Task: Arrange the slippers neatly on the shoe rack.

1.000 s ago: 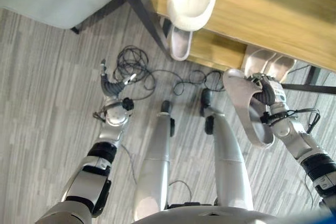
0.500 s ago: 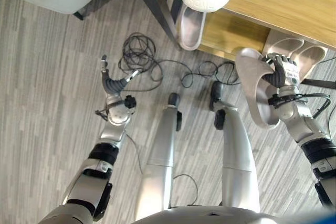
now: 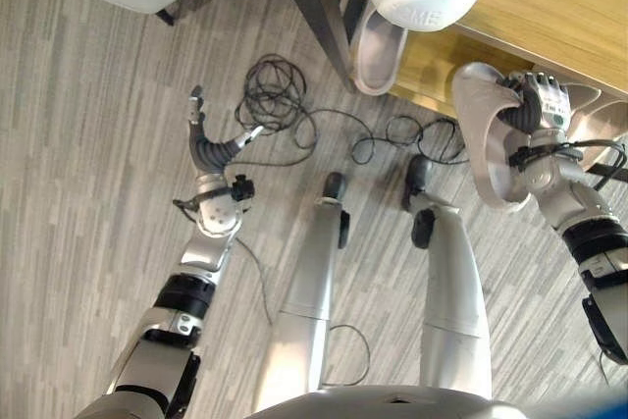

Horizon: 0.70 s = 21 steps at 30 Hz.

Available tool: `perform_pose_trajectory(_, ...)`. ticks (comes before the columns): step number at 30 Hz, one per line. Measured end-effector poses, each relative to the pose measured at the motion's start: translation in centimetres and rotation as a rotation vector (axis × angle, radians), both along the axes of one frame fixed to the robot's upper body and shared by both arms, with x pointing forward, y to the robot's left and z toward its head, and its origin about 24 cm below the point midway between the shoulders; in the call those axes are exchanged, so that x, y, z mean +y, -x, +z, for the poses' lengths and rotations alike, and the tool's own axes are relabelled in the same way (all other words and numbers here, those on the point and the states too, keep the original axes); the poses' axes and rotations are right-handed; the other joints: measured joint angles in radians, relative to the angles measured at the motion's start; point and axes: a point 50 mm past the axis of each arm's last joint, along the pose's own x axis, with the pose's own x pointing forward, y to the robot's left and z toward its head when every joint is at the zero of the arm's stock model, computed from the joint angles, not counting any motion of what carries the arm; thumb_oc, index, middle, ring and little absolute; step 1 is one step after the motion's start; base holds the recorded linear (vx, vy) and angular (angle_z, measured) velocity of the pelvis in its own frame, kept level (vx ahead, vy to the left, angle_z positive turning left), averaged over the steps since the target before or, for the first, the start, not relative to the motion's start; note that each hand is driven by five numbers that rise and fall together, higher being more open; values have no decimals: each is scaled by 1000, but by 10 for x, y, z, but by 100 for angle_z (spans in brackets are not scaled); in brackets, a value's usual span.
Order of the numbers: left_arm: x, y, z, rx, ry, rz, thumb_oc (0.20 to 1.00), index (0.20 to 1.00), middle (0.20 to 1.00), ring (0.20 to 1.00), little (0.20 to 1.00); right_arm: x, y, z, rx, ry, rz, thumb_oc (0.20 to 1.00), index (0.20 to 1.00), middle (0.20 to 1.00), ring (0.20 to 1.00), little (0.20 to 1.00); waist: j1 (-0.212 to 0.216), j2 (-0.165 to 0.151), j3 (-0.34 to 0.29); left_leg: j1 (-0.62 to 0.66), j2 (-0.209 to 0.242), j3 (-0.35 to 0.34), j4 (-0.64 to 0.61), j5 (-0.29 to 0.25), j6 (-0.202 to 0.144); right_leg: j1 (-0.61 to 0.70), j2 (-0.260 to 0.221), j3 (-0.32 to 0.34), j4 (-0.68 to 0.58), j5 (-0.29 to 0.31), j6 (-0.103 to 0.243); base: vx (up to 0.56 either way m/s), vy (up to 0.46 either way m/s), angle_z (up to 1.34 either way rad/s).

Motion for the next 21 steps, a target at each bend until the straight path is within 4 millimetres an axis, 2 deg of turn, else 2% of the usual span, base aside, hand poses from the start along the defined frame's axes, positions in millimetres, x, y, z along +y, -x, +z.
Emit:
perform_pose_trajectory(2, -2, 1, 2, -9, -41, -10, 1000, 1000, 1000, 1000, 1000, -4, -1, 4, -8, 4, -18, 200, 200, 200, 200, 200, 14, 1, 0, -3, -3, -2, 1, -1, 1, -1, -3, -1, 5, -5, -1, 52, -13, 4)
perform_pose_trajectory(6, -11, 10, 19, -102, -167, -39, 1000, 1000, 1000, 1000, 1000, -10, -6, 18, -41, 12, -60, 200, 200, 200, 200, 200, 32, -1, -9, -21, -7, -6, 5, -2, 1, -18, -7, -4, 12, -15, 2, 29, -10, 5)
perform_pose_trajectory(10, -20, 12, 16, -114, -300, -64, 1000, 1000, 1000, 1000, 1000, -8, -11, 31, -96, -11, -65, 200, 200, 200, 200, 200, 44, 0, -12, -44, -10, -7, 10, -2, 0, -40, -10, -4, 17, -15, 3, 0, 0, 0)
perform_pose_trajectory(14, -25, 19, 12, -144, -596, -109, 1000, 1000, 1000, 1000, 1000, -10, -13, 44, -138, -10, -76, 200, 200, 200, 200, 200, 45, 0, -13, -59, -14, -12, 18, -2, 0, -50, -12, -10, 23, -15, 3, 2, 2, 1)
perform_pose_trajectory(19, -32, 27, 11, -247, -743, -91, 1000, 1000, 1000, 1000, 1000, -19, -19, 60, -175, -37, -144, 200, 200, 200, 200, 200, 56, 1, -13, -71, -22, -13, 24, -1, 0, -65, -21, -9, 37, -19, 4, -3, 11, 4)
perform_pose_trajectory(20, -35, 28, 9, -253, -758, -96, 1000, 1000, 1000, 1000, 1000, -17, -19, 64, -193, -45, -139, 435, 435, 435, 435, 435, 59, 2, -13, -71, -22, -14, 23, -1, 0, -65, -21, -9, 37, -19, 4, 0, 0, 0)
perform_pose_trajectory(21, -36, 29, 7, -253, -766, -102, 1000, 1000, 1000, 1000, 1000, -15, -20, 66, -202, -46, -135, 768, 768, 768, 768, 768, 62, 2, -13, -71, -23, -13, 23, -1, 0, -65, -22, -9, 37, -19, 4, 3, 30, 0)
